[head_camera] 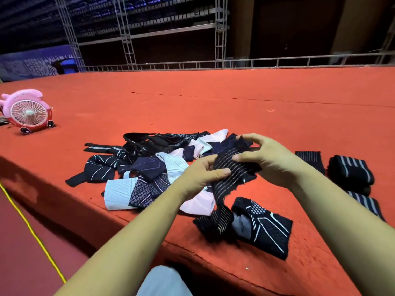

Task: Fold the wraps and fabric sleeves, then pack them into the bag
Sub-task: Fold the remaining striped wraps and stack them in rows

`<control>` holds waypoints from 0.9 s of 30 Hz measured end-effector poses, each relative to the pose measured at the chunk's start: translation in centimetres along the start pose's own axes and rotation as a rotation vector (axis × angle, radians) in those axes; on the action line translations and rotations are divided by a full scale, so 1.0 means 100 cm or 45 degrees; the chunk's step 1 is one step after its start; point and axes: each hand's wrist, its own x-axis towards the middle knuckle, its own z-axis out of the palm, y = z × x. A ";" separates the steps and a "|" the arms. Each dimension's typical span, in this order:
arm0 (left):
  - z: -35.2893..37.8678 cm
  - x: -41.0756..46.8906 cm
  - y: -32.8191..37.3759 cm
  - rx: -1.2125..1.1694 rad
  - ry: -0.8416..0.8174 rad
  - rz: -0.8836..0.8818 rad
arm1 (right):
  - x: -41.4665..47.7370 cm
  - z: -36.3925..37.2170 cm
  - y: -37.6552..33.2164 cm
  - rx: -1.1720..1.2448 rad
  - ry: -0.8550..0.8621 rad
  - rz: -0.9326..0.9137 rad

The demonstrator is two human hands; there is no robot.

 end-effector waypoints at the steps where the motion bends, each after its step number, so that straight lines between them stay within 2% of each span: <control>1: 0.000 0.001 0.003 0.029 0.037 0.013 | -0.001 -0.004 0.001 0.019 0.012 0.047; 5: 0.001 0.002 0.006 0.115 0.055 0.021 | -0.003 -0.017 0.012 -0.279 0.069 0.208; 8: 0.002 0.001 0.006 0.056 -0.072 -0.109 | -0.002 -0.025 0.011 -0.491 0.154 0.148; 12: -0.001 -0.001 0.003 0.124 -0.249 -0.395 | 0.004 -0.036 0.010 -0.348 0.400 0.027; 16: 0.001 0.000 0.002 0.040 -0.266 -0.411 | 0.005 -0.039 0.006 -0.046 0.642 -0.097; 22: 0.010 -0.003 -0.011 -0.237 -0.180 -0.441 | 0.009 -0.042 0.005 -0.024 0.742 -0.306; 27: 0.028 -0.007 -0.043 -0.507 -0.011 -0.483 | 0.004 -0.034 0.011 -0.197 0.656 -0.357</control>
